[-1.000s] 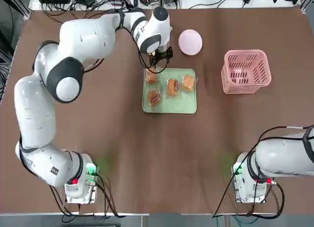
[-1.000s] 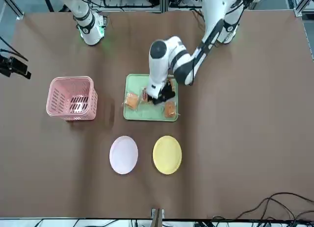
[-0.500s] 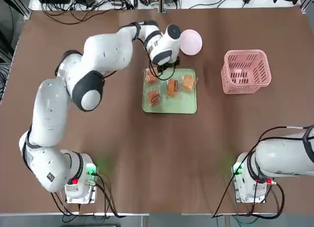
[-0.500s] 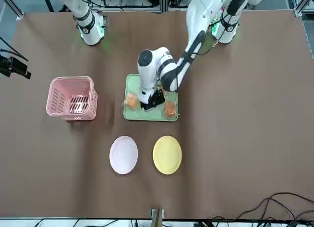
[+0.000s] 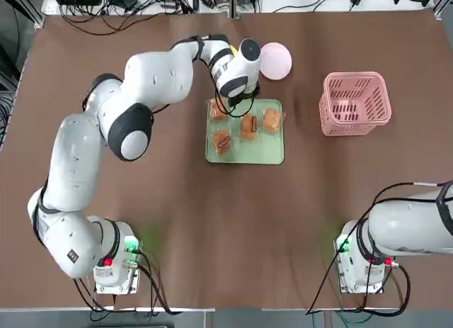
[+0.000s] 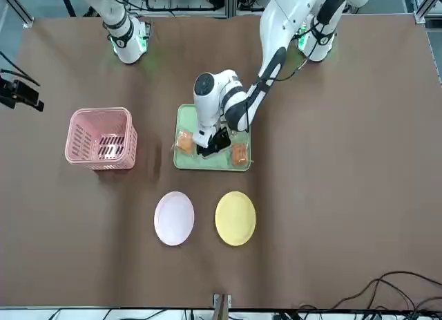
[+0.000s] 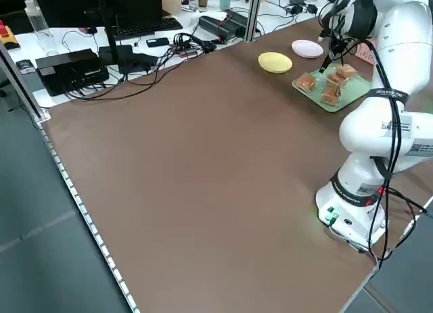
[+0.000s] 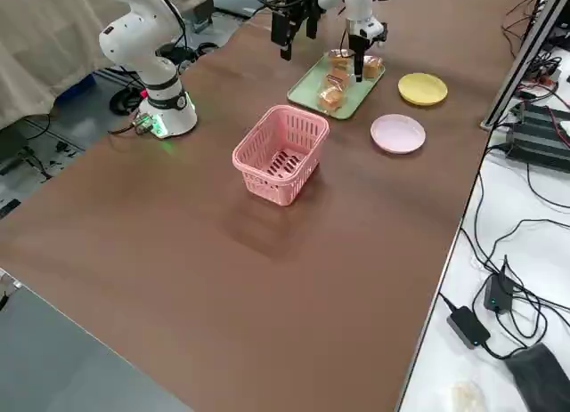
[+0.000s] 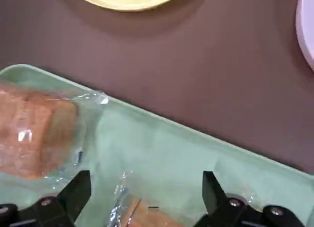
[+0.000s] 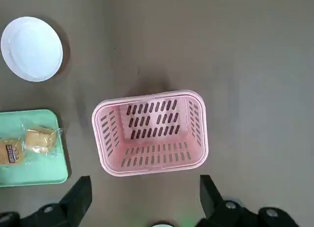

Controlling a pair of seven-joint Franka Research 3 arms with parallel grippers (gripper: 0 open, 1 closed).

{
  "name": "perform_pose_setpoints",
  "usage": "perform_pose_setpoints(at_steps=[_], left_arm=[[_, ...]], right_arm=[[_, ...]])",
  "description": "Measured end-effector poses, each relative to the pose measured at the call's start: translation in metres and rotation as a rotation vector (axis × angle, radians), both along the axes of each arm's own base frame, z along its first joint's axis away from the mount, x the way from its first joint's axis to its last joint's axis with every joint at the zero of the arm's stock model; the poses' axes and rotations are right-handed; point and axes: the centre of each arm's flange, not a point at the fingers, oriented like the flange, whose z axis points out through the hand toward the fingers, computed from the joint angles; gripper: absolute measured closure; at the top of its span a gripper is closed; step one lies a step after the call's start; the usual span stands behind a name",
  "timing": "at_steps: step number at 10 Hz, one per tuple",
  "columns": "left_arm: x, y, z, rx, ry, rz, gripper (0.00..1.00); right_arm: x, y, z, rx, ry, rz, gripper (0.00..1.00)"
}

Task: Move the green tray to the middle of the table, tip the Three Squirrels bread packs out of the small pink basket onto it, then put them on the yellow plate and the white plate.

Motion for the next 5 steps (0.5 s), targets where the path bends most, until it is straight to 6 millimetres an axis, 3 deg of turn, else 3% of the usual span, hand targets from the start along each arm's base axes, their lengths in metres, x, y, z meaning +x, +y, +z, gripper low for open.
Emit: perform_pose_setpoints(at_steps=[3, 5], left_arm=[[-0.01, -0.006, -0.018, 0.007, 0.01, -0.004, 0.0], [-0.021, -0.014, -0.019, 0.006, 0.008, 0.0, 0.0]], right_arm=[[0.0, 0.001, 0.0, 0.0, 0.0, 0.002, 0.03], [0.0, 0.001, 0.0, 0.0, 0.0, 0.003, 0.03]])
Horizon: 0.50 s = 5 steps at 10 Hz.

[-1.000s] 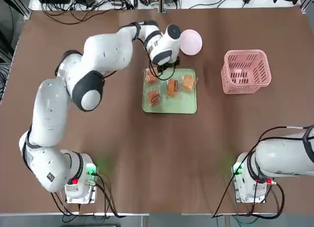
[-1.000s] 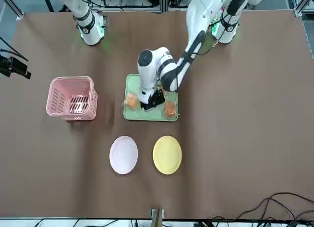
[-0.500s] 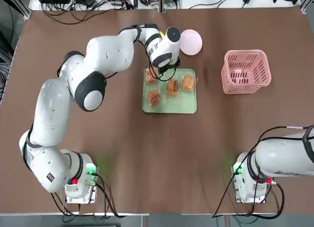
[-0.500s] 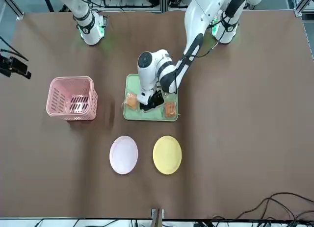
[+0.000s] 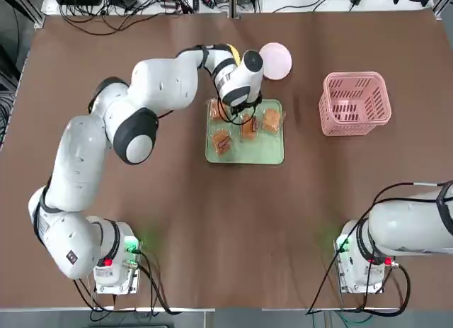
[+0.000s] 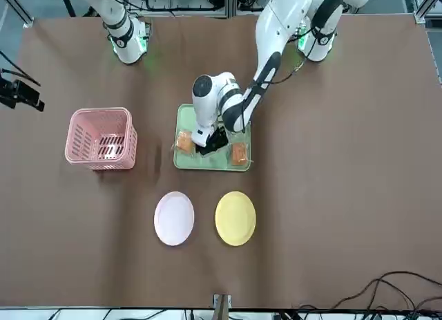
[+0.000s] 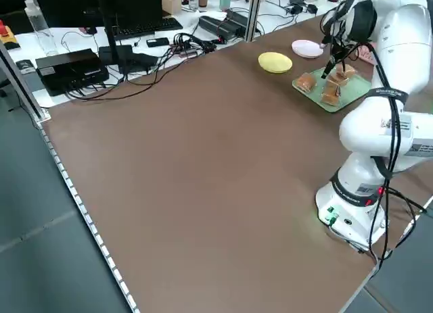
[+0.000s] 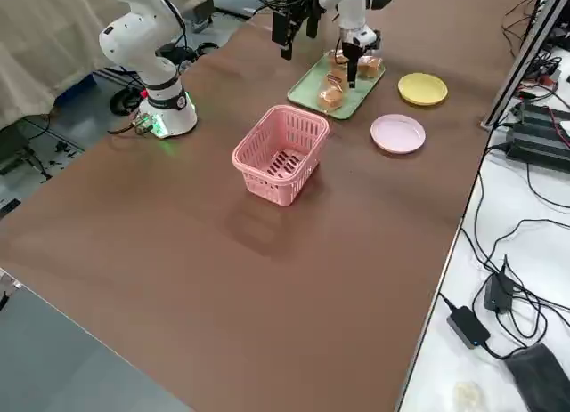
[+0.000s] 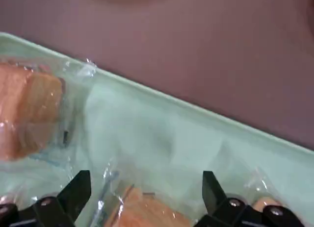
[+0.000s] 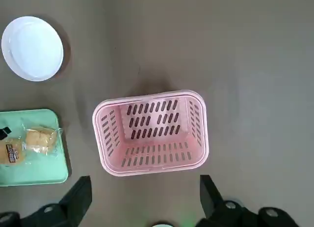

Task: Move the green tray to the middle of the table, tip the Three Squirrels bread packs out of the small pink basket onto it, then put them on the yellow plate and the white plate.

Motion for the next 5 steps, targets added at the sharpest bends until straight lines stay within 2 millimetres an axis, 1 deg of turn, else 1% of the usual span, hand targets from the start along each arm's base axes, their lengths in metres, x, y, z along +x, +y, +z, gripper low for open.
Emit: perform_pose_setpoints(at_steps=[1, 4, 5], left_arm=[[-0.0032, -0.0034, 0.0015, -0.004, -0.002, 0.007, 0.0], [-0.0054, -0.0043, 0.0014, -0.005, 0.008, 0.036, 0.0], [-0.0099, -0.0058, 0.0, 0.002, 0.017, 0.038, 0.0]], right_arm=[[0.0, 0.0, 0.0, 0.0, 0.0, 0.0, 0.03], [-0.0001, 0.0001, -0.0001, 0.0, 0.001, 0.0, 0.03], [-0.0001, 0.0001, -0.0001, 0.0, 0.001, 0.0, 0.03]])
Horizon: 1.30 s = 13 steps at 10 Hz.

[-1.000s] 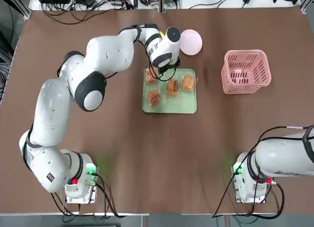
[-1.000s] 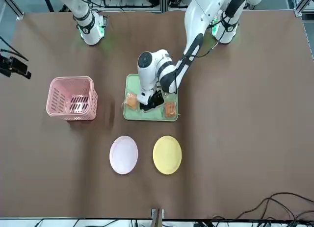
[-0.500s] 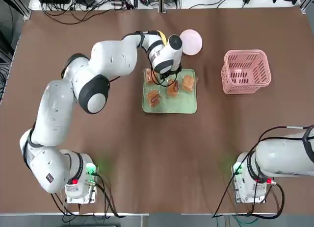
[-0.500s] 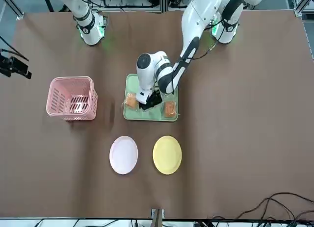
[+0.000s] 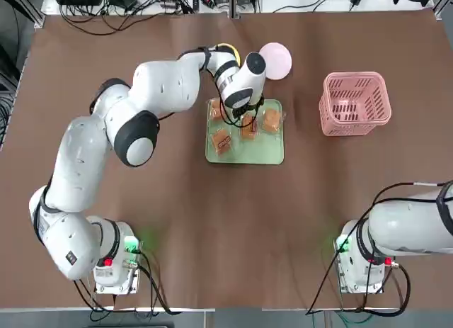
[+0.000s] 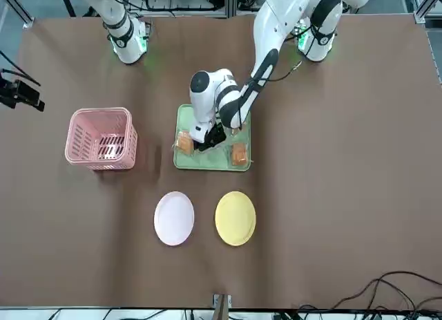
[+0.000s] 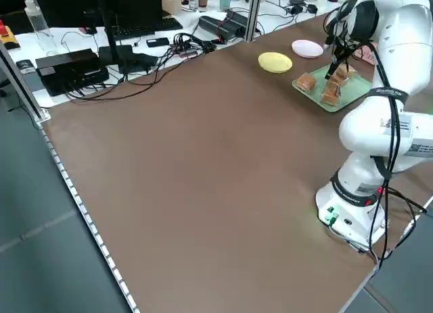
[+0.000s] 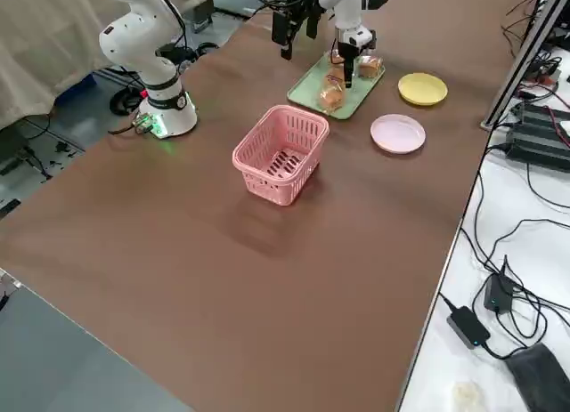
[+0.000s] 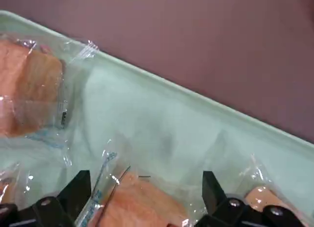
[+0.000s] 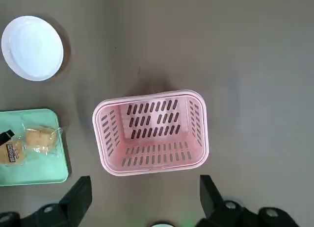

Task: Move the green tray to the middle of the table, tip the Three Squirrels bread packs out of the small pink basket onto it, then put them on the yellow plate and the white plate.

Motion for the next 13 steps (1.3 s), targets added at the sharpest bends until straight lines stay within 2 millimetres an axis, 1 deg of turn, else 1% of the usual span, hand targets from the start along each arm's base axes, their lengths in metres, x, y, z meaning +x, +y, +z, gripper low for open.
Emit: perform_pose_setpoints(at_steps=[3, 6, 8, 11, 13], left_arm=[[-0.016, -0.004, -0.008, 0.017, 0.02, 0.008, 0.0], [-0.025, -0.003, -0.013, 0.035, 0.037, 0.004, 0.0], [-0.032, -0.006, -0.009, 0.033, 0.06, 0.012, 0.0], [-0.051, -0.017, 0.006, 0.03, 0.076, 0.002, 0.0], [-0.07, -0.026, 0.004, 0.034, 0.084, -0.016, 0.0]], right_arm=[[0.0, 0.0, 0.0, 0.0, 0.0, 0.0, 0.03], [0.0, 0.0, 0.0, 0.0, 0.0, -0.002, 0.02], [0.0, 0.0, 0.0, 0.0, 0.0, -0.002, 0.02], [0.0, 0.0, 0.0, 0.0, 0.0, -0.002, 0.02], [0.0, -0.001, 0.0, 0.0, 0.0, -0.003, 0.02]])
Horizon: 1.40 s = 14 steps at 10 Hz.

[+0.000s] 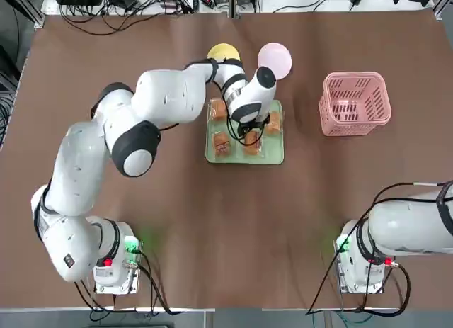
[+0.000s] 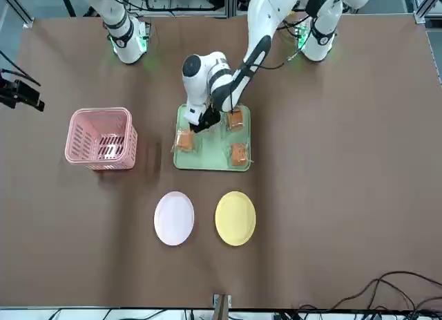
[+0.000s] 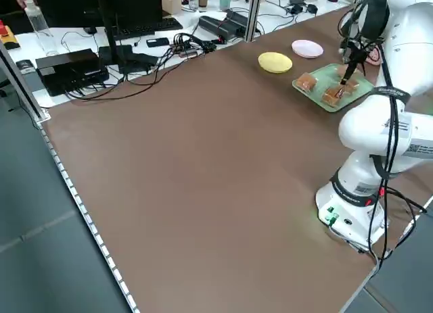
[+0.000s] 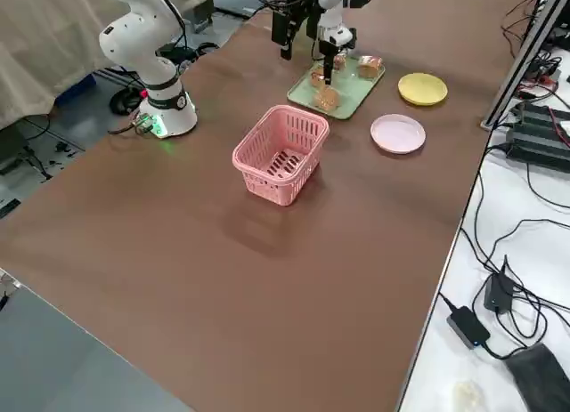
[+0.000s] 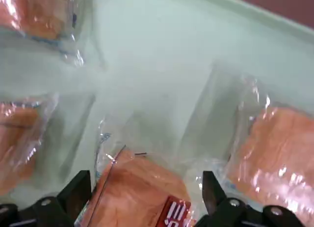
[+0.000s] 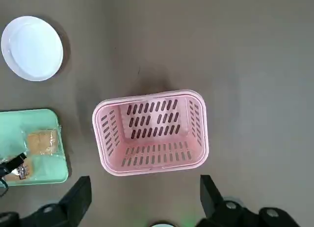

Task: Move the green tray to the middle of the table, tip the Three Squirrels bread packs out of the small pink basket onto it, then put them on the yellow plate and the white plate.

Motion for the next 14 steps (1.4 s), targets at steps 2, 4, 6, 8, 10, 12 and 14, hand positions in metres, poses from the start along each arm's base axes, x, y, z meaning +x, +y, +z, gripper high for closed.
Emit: perform_pose_setpoints(at_steps=[2, 4, 6, 8, 10, 12, 14], left_arm=[[-0.014, -0.005, -0.004, 0.007, 0.004, -0.008, 0.0], [-0.022, -0.007, -0.006, 0.013, 0.008, -0.015, 0.0], [-0.028, -0.009, -0.006, 0.015, 0.024, -0.011, 0.0], [-0.035, -0.013, -0.004, 0.013, 0.025, -0.016, 0.0], [-0.036, -0.014, -0.002, 0.01, 0.024, -0.015, 0.0], [-0.031, -0.011, -0.003, 0.013, 0.021, -0.007, 0.0], [-0.022, -0.008, -0.001, 0.013, 0.013, 0.006, 0.0]], right_arm=[[0.0, -0.001, 0.0, 0.0, 0.0, -0.001, 0.02], [0.0, -0.002, 0.0, 0.0, 0.0, -0.004, 0.02], [0.0, -0.002, 0.0, 0.0, 0.0, -0.004, 0.02], [0.0, -0.003, 0.0, 0.0, 0.001, -0.006, 0.02], [0.0, -0.003, 0.0, 0.0, 0.001, -0.006, 0.02], [0.0, -0.003, 0.0, 0.0, 0.001, -0.007, 0.02], [-0.001, -0.005, 0.0, 0.0, 0.001, -0.009, 0.02]])
